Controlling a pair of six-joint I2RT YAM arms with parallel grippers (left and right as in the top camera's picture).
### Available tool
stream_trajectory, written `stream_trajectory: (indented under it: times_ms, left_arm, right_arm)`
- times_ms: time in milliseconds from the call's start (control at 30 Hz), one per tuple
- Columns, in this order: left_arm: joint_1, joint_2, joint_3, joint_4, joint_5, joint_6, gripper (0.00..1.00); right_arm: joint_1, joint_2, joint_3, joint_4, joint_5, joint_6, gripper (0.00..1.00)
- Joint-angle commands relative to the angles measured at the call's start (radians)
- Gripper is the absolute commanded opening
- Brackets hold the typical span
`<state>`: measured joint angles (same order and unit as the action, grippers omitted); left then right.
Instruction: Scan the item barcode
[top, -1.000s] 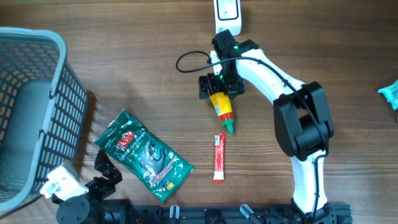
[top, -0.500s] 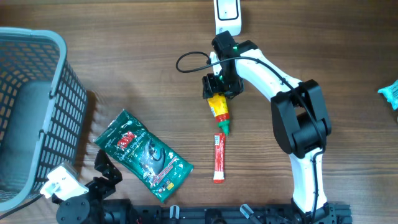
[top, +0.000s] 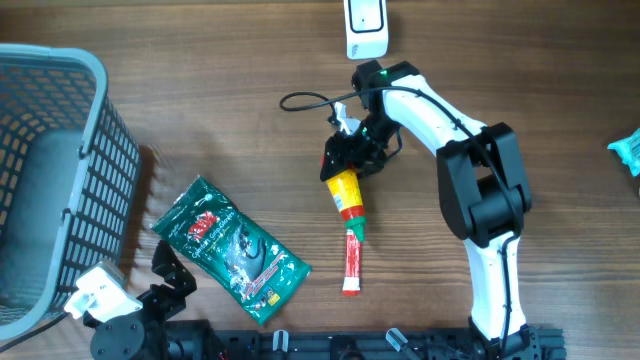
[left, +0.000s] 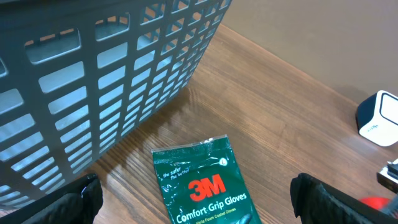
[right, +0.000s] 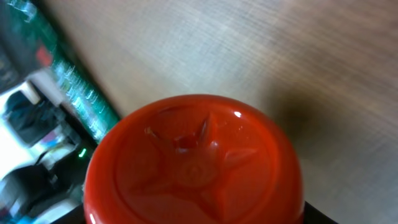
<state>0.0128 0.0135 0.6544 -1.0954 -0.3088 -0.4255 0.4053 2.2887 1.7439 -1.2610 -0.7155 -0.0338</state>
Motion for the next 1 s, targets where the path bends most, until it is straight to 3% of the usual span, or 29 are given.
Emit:
stream_trajectory:
  times_ms: [0, 200, 467, 700, 833, 967]
  left_arm:
    - [-0.006, -0.007, -0.001, 0.005, 0.005, -0.009, 1.0]
    - [-0.006, -0.007, -0.001, 0.005, 0.005, -0.009, 1.0]
    - [-0.006, -0.007, -0.001, 0.005, 0.004, -0.009, 1.0]
    - [-0.006, -0.007, -0.001, 0.005, 0.005, -0.009, 1.0]
    - [-0.006, -0.007, -0.001, 0.005, 0.005, -0.009, 1.0]
    - [-0.006, -0.007, -0.001, 0.005, 0.005, -0.009, 1.0]
  right_arm:
    - [-0.011, -0.105, 0.025, -0.116, -0.164, -0.181, 0.3]
    - [-0.005, -0.245, 0.019, -0.351, -0.292, -0.406, 0.27]
    - [0.098, -0.431, -0.143, -0.351, -0.27, -0.436, 0.3]
    - [0.107, -0.451, -0.146, -0.328, -0.23, -0.437, 0.29]
    - [0.105, -0.453, -0.139, -0.193, 0.003, -0.217, 0.29]
    - [0.103, -0.457, -0.051, -0.152, 0.172, -0.117, 0.28]
